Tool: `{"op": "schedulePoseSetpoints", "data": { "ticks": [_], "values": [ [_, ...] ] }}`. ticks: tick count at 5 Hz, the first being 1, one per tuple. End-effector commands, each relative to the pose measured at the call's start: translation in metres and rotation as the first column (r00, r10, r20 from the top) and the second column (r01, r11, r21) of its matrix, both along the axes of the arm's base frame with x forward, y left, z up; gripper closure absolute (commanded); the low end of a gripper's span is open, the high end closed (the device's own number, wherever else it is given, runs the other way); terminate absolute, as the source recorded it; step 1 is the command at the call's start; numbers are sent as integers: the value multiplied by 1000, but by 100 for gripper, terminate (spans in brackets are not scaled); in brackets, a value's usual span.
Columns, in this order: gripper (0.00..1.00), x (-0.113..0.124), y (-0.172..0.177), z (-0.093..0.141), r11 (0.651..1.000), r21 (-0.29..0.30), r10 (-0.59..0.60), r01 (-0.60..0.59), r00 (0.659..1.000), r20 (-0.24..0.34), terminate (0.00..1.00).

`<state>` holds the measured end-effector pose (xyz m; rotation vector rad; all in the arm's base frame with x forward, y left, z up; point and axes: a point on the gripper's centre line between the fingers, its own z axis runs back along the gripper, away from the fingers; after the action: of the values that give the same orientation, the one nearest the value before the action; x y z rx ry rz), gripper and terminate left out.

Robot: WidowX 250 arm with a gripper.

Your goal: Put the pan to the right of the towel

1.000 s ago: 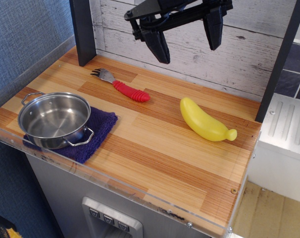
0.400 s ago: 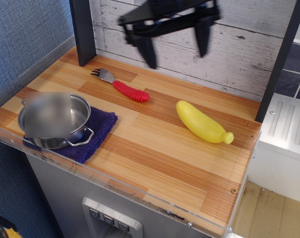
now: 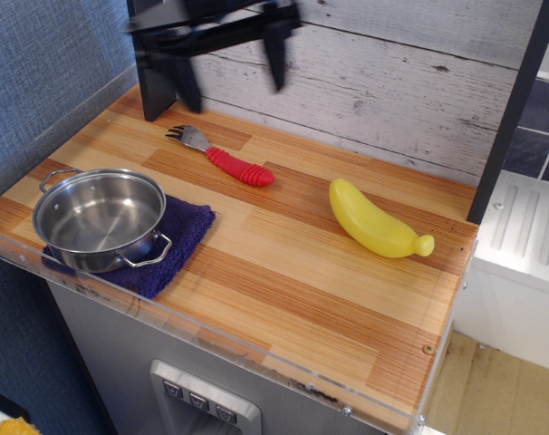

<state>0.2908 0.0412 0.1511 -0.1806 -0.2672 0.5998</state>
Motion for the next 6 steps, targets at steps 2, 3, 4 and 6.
{"op": "schedulePoseSetpoints", "data": {
  "ticks": [2,3,4,6],
  "values": [
    [0,-20,39,-51,992,115,57,-47,995,-88,0],
    [0,-22,38,-67,989,140,54,-36,991,-126,0],
    [0,-24,41,-85,984,172,82,-57,986,-143,0],
    [0,-29,50,-112,980,185,108,-72,974,-197,0]
  ]
}}
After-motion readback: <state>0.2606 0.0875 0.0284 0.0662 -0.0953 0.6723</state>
